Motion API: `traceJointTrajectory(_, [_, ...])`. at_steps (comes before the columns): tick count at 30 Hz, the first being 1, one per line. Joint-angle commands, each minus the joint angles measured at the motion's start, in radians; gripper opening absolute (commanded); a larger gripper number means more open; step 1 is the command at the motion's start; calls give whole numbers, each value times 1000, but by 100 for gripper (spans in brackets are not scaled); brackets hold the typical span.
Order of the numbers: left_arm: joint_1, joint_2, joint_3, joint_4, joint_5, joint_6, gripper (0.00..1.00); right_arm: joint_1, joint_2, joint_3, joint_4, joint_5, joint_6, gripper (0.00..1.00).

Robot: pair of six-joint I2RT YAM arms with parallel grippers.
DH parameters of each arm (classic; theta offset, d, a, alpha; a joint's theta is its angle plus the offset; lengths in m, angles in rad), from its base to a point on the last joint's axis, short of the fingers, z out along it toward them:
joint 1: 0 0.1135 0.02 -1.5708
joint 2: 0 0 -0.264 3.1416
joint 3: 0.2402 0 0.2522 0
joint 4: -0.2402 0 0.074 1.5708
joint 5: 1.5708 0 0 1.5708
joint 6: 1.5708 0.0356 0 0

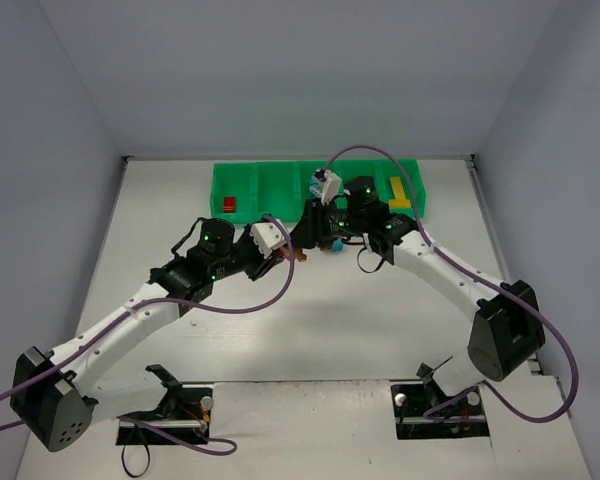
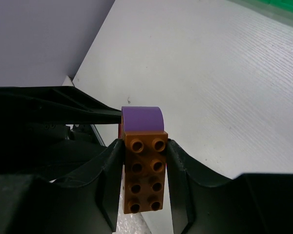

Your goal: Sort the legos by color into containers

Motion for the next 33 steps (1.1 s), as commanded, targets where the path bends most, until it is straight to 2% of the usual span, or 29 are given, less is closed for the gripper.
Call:
traceJointTrajectory(1, [-3,-22,5,114,-20,-2,0,-6,-10,0,73,-48,16,16])
traceJointTrajectory(3, [-3,-25,2,122,-20,-5,0,-6,-6,0,79,-54,19,31])
traceJointTrajectory(5, [-3,-25,4,122,-24,-3,0,-6,-1,-1,81,-59,23,36])
traceJointTrajectory(8, [-3,-27,4,127,-32,0,0,-6,7,-1,82,-69,24,38])
traceJointTrajectory(12, [-3,-25,5,133,-38,0,0,-5,13,-4,84,-74,29,46])
traceJointTrajectory(17, [-3,-21,7,143,-37,-2,0,-3,19,-4,90,-79,27,49])
traceJointTrajectory(19, [-3,-18,10,144,-32,-3,0,-5,19,-4,96,-82,27,43])
traceJointTrajectory(20, [-3,-13,10,147,-31,-3,0,-5,19,-3,98,-85,24,32])
traceJointTrajectory(22, [-3,-10,10,147,-34,-6,0,-5,19,2,99,-85,18,19])
traceJointTrajectory(23, [-3,-1,8,142,-35,-8,0,-8,14,5,99,-73,13,3])
traceJointTrajectory(24, [-3,4,7,137,-43,-8,0,-11,7,5,98,-62,7,0])
traceJointTrajectory(33, [21,67,-62,144,-64,-86,0,-121,-84,-15,72,-39,-56,0])
